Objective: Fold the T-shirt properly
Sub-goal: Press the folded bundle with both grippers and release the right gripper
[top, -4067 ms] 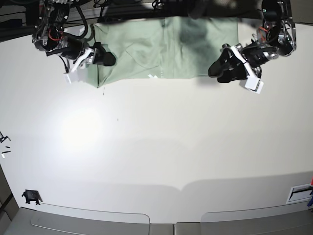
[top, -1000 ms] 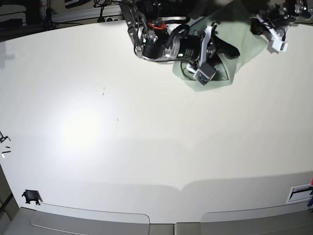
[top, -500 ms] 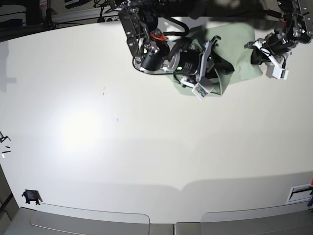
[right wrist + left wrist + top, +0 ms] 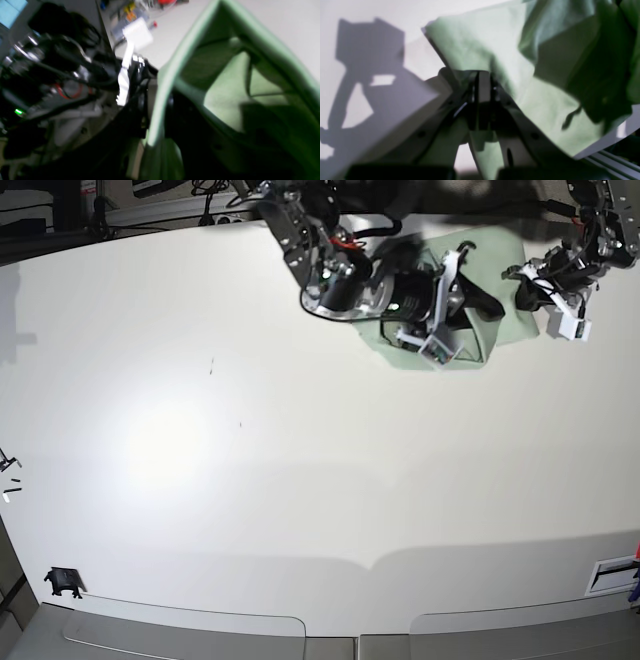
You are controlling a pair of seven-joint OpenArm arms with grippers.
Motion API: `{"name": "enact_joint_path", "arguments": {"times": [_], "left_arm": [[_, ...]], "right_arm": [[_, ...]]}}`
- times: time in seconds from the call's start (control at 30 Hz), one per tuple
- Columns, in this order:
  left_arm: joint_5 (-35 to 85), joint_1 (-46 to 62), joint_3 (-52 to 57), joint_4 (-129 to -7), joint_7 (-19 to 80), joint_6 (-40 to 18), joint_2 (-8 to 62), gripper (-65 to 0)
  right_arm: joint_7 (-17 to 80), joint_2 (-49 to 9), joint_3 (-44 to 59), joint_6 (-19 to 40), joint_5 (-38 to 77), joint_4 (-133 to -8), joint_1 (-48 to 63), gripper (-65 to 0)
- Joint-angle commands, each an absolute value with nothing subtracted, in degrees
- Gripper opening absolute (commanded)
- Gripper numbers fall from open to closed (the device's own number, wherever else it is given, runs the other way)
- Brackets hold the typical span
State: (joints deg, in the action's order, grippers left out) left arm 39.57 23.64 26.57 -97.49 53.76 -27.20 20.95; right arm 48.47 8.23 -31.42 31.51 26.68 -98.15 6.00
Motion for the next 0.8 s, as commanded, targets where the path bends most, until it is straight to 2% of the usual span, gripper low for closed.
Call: {"name": "enact_joint_path", "arguments": {"times": [0.0, 0.2, 0.37, 0.6, 0.77], "left_arm": [[40.56, 23.53, 26.83, -98.1, 52.58, -27.33, 21.76, -65.0], [42.04, 23.66, 26.83, -98.1, 52.38, -27.35, 21.76, -65.0], [42.02, 23.66, 26.83, -98.1, 52.38, -27.35, 21.76, -65.0], [42.04, 23.64, 26.85, -98.1, 52.34, -27.35, 21.8, -65.0], [42.04, 23.64, 27.49, -98.72, 51.31, -27.38, 21.96, -65.0]], "right_arm": [[46.17, 9.0, -31.55, 31.05, 28.25, -98.74, 4.51, -65.0], [40.8, 9.0, -32.77, 30.98, 28.91, -93.49, 2.28, -65.0], [40.69, 9.0, -38.41, 31.0, 28.88, -86.21, -1.54, -65.0], [40.62, 9.0, -42.09, 31.07, 29.12, -85.36, -3.18, -65.0], [40.56, 9.0, -42.02, 31.09, 32.45, -85.36, -3.2, -39.7]]}}
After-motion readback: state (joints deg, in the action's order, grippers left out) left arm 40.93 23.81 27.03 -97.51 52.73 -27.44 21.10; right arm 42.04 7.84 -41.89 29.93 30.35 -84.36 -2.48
